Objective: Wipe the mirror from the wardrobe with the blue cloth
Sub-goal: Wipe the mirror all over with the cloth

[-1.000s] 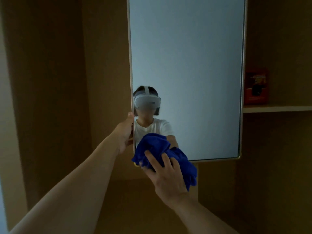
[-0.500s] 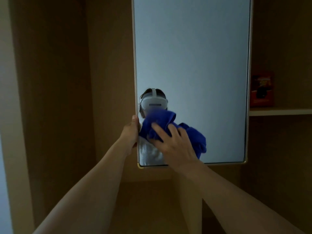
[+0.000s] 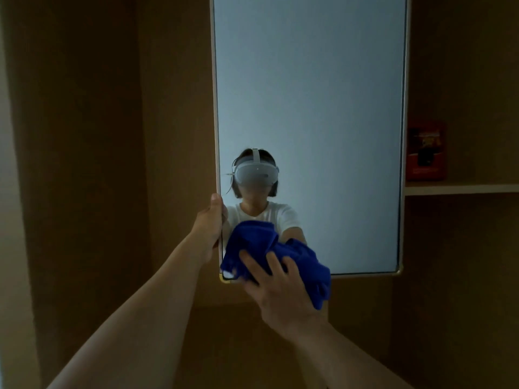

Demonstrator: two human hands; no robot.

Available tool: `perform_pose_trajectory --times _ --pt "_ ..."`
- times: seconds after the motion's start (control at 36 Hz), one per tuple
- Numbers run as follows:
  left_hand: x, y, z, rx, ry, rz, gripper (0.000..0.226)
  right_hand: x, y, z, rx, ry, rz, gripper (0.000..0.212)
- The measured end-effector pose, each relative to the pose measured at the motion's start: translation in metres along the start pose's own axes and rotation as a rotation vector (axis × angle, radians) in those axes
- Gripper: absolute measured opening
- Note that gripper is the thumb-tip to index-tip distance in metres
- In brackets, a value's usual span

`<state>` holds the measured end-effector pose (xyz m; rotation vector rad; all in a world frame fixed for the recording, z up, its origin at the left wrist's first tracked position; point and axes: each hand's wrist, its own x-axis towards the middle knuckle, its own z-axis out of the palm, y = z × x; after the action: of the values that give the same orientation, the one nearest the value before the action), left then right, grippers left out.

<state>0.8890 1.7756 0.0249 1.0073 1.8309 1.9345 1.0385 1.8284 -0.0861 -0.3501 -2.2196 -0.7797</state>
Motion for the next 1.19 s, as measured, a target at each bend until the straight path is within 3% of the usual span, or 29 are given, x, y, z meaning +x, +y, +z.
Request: perform_pose_trajectory --times 0.39,0.72,0.92,1.11,1.19 --pt "0.001 -0.001 0.007 -0.007 0.083 0.055 0.054 -0.003 -0.013 -0.005 -0.031 -0.044 -0.073 0.044" --pt "-0.004 -0.001 0.011 -0.009 0.157 0.088 0.049 -0.028 0.055 -0.005 -0.215 0.020 -0.116 0.059" --pt "-0.005 0.004 0.011 0.029 0.198 0.088 0.049 0.014 0.091 -0.039 -0.287 0.143 0.068 0.064" --pt "-0.006 0.004 0.006 0.037 0.182 0.095 0.052 0.061 0.094 -0.064 -0.246 0.166 0.316 0.065" --pt "-0.008 0.005 0.006 0.051 0.186 0.073 0.049 0.051 0.080 -0.050 -0.207 0.198 0.293 0.066"
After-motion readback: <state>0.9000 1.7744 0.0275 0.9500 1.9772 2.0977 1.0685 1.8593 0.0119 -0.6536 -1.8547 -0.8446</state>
